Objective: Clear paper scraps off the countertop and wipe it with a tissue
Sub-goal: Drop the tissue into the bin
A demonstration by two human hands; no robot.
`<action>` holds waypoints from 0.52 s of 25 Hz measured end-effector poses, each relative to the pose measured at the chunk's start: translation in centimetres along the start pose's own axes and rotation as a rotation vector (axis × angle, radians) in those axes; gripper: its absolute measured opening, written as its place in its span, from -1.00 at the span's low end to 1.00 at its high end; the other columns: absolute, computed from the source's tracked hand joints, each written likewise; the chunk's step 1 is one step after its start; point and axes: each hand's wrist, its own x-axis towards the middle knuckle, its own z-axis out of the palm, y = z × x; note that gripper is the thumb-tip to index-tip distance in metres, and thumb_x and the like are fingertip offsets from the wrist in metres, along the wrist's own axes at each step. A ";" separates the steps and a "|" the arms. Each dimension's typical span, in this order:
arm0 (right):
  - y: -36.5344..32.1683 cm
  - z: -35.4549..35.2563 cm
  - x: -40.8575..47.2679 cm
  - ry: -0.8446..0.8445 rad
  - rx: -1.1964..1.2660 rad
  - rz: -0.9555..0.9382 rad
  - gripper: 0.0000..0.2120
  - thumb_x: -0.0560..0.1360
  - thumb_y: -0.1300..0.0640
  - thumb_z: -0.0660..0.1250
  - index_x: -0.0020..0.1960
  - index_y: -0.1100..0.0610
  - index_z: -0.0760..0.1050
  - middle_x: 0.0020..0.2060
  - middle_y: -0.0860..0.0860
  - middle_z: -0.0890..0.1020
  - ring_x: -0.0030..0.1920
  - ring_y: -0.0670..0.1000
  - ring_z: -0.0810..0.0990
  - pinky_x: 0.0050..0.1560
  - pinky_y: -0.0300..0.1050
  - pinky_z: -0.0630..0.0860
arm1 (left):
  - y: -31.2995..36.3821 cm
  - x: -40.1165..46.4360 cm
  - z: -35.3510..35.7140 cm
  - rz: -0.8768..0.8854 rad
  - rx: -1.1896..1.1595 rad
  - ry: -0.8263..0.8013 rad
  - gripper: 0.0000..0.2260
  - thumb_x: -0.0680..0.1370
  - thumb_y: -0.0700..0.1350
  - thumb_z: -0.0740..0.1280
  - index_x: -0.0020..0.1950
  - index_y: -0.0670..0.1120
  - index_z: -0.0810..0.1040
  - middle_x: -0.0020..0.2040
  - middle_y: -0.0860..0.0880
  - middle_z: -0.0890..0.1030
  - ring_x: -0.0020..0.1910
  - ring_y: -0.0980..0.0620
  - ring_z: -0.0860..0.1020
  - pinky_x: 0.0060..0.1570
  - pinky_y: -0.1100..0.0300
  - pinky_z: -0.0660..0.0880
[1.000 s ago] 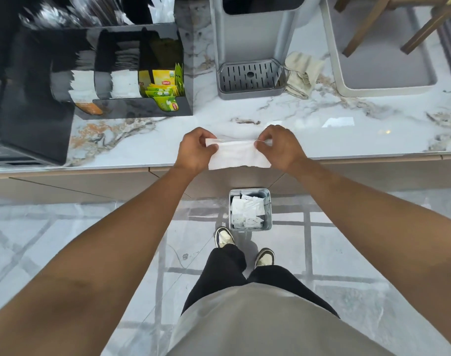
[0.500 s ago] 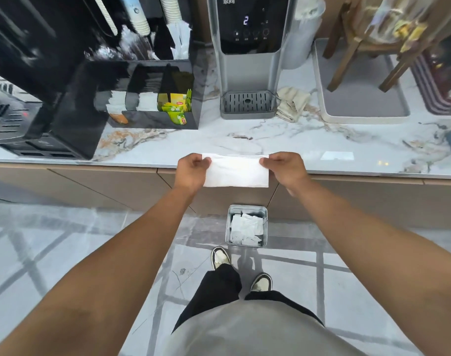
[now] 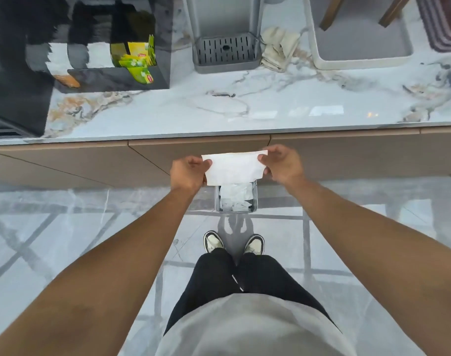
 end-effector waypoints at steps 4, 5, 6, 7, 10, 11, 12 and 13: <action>7.0 0.5 2.8 0.035 -0.057 0.154 -0.80 0.48 0.40 0.39 0.09 0.27 0.55 -0.35 0.06 0.56 -0.59 -0.18 0.45 -0.56 -0.35 0.37 | -6.1 3.2 3.0 -0.060 0.077 -0.096 -0.90 0.53 -0.15 0.47 -0.10 -0.15 0.60 -0.17 -0.19 0.68 -0.40 -0.11 0.60 -0.25 -0.06 0.66; 8.9 0.7 3.9 0.031 -0.123 0.175 -0.82 0.47 0.34 0.41 0.06 0.23 0.59 -0.39 0.04 0.56 -0.57 -0.15 0.45 -0.54 -0.34 0.36 | -7.6 4.1 3.9 -0.062 0.095 -0.109 -0.90 0.54 -0.17 0.45 -0.07 -0.19 0.60 -0.18 -0.17 0.66 -0.40 -0.12 0.59 -0.24 -0.10 0.66; 10.8 1.0 5.0 0.020 -0.173 0.186 -0.86 0.46 0.29 0.42 0.01 0.19 0.61 -0.46 0.00 0.56 -0.56 -0.15 0.44 -0.52 -0.34 0.36 | -8.9 5.0 4.8 -0.065 0.113 -0.118 -0.90 0.55 -0.18 0.44 -0.05 -0.20 0.59 -0.22 -0.13 0.63 -0.41 -0.11 0.57 -0.23 -0.13 0.66; 12.4 1.2 6.1 0.013 -0.189 0.194 -0.91 0.45 0.26 0.45 -0.05 0.17 0.61 -0.52 -0.06 0.54 -0.58 -0.16 0.42 -0.52 -0.35 0.35 | -10.0 6.0 5.7 -0.067 0.134 -0.130 -0.89 0.56 -0.17 0.43 -0.04 -0.21 0.58 -0.25 -0.10 0.60 -0.42 -0.09 0.55 -0.22 -0.14 0.66; 17.3 1.7 10.2 0.042 -0.202 0.216 -0.85 0.41 0.20 0.52 -0.26 0.10 0.56 -0.59 -0.15 0.50 -0.62 -0.20 0.41 -0.55 -0.37 0.36 | -14.2 9.8 8.8 -0.066 0.208 -0.188 -0.82 0.56 -0.10 0.43 -0.07 -0.21 0.57 -0.31 -0.08 0.55 -0.51 0.05 0.53 -0.23 -0.11 0.66; 19.1 1.9 11.6 0.049 -0.220 0.224 -0.82 0.40 0.17 0.54 -0.30 0.07 0.56 -0.55 -0.12 0.50 -0.61 -0.20 0.42 -0.55 -0.35 0.37 | -15.9 11.1 9.8 -0.071 0.238 -0.205 -0.81 0.55 -0.07 0.43 -0.10 -0.19 0.57 -0.33 -0.09 0.55 -0.52 0.06 0.53 -0.22 -0.07 0.66; 20.9 2.3 13.2 0.049 -0.240 0.226 -0.81 0.39 0.14 0.55 -0.32 0.06 0.56 -0.52 -0.10 0.50 -0.60 -0.19 0.43 -0.53 -0.34 0.38 | -17.5 12.4 10.8 -0.075 0.268 -0.212 -0.81 0.55 -0.05 0.43 -0.14 -0.15 0.57 -0.34 -0.09 0.57 -0.52 0.05 0.53 -0.22 -0.02 0.65; 22.6 2.6 14.8 0.047 -0.268 0.227 -0.80 0.39 0.11 0.54 -0.33 0.05 0.55 -0.51 -0.08 0.50 -0.59 -0.17 0.43 -0.51 -0.32 0.40 | -19.1 13.7 11.7 -0.083 0.288 -0.211 -0.81 0.54 -0.03 0.43 -0.18 -0.12 0.57 -0.36 -0.10 0.59 -0.52 0.03 0.54 -0.24 0.03 0.64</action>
